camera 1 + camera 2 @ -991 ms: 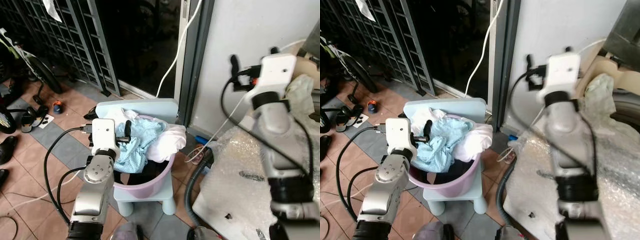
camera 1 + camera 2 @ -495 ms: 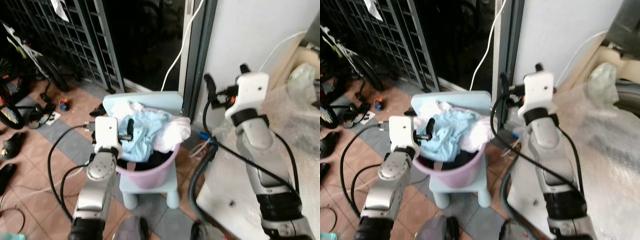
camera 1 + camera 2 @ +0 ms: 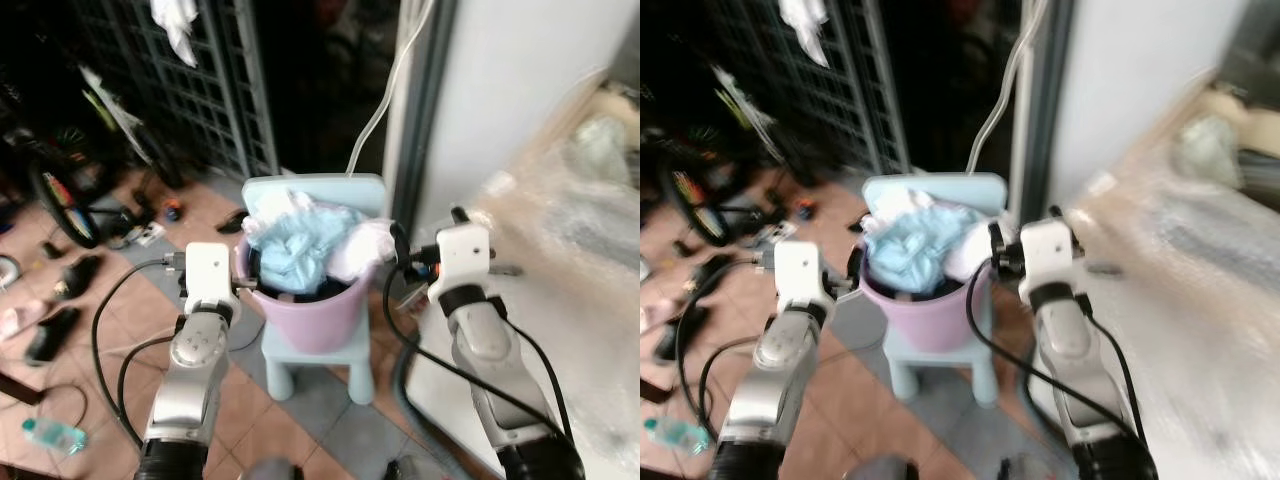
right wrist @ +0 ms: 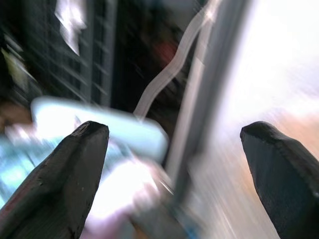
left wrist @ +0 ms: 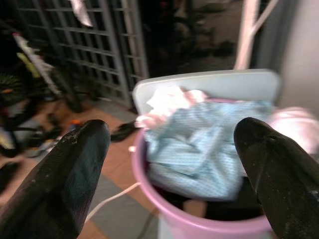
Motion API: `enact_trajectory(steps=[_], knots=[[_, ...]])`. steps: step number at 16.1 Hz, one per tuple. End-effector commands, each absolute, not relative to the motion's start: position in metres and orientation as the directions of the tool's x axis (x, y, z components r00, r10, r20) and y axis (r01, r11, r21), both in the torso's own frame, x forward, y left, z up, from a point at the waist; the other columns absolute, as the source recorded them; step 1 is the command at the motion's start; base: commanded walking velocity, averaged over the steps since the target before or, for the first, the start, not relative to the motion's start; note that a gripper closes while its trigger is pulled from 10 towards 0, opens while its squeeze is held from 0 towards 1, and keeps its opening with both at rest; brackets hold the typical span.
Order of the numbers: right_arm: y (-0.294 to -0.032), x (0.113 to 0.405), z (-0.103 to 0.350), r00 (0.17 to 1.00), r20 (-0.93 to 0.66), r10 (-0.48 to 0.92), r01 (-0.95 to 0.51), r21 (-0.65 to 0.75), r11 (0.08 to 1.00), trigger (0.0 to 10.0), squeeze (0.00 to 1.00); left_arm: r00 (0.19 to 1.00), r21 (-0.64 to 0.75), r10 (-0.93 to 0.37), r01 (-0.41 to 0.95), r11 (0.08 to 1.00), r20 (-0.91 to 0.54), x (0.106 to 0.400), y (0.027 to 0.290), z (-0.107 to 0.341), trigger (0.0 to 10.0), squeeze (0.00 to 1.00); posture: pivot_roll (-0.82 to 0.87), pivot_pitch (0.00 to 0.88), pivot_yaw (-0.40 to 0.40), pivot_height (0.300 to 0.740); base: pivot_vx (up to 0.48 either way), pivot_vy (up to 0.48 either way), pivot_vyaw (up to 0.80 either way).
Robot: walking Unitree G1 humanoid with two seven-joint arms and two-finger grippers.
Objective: Clothes washing
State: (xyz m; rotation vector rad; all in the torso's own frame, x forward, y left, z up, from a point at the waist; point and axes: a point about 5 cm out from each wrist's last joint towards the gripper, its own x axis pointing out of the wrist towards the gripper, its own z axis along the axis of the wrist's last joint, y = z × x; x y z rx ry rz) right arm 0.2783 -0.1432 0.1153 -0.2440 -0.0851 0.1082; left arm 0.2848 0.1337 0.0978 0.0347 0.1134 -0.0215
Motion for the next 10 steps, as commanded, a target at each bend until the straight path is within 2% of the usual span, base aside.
enact_trajectory(steps=[1, 2, 4, 7, 10], knots=[[-0.132, 0.276, 0.108, 0.989, 0.06, 0.137, -0.114, -0.293, 0.949, 10.0, 0.0, 0.994, 0.035, -0.019, 0.022, 0.999, -0.108, 0.286, 0.136, 0.099, 10.0, 0.0, -0.02, 0.0, 0.109, 0.74, 0.0, 0.0, 0.0], [-0.13, 0.275, 0.103, 0.99, 0.04, 0.136, -0.115, -0.327, 0.938, 10.0, 0.0, 0.994, 0.034, -0.02, 0.023, 0.999, -0.105, 0.286, 0.136, 0.099, 10.0, 0.0, -0.02, 0.0, 0.109, 0.74, 0.0, 0.0, 0.0], [-0.139, 0.279, 0.111, 0.99, 0.08, 0.117, -0.094, -0.243, 0.966, 10.0, 0.0, 0.993, 0.016, 0.014, -0.012, 1.0, -0.12, 0.286, 0.141, 0.096, 10.0, 0.0, -0.03, 0.0, 0.107, 0.74, 0.0, 0.0, 0.0], [-0.142, 0.278, 0.107, 0.992, 0.077, 0.101, -0.08, -0.235, 0.969, 10.0, 0.0, 0.99, 0.017, 0.038, -0.036, 0.999, -0.139, 0.287, 0.143, 0.093, 10.0, 0.0, -0.02, 0.0, 0.105, 0.74, 0.0, 0.0, 0.0], [-0.142, 0.278, 0.104, 0.993, 0.068, 0.096, -0.076, -0.253, 0.965, 10.0, 0.0, 0.989, 0.016, 0.04, -0.038, 0.999, -0.139, 0.287, 0.144, 0.092, 10.0, 0.0, -0.02, 0.0, 0.097, 0.74, 0.0, 0.48, 0.0]])
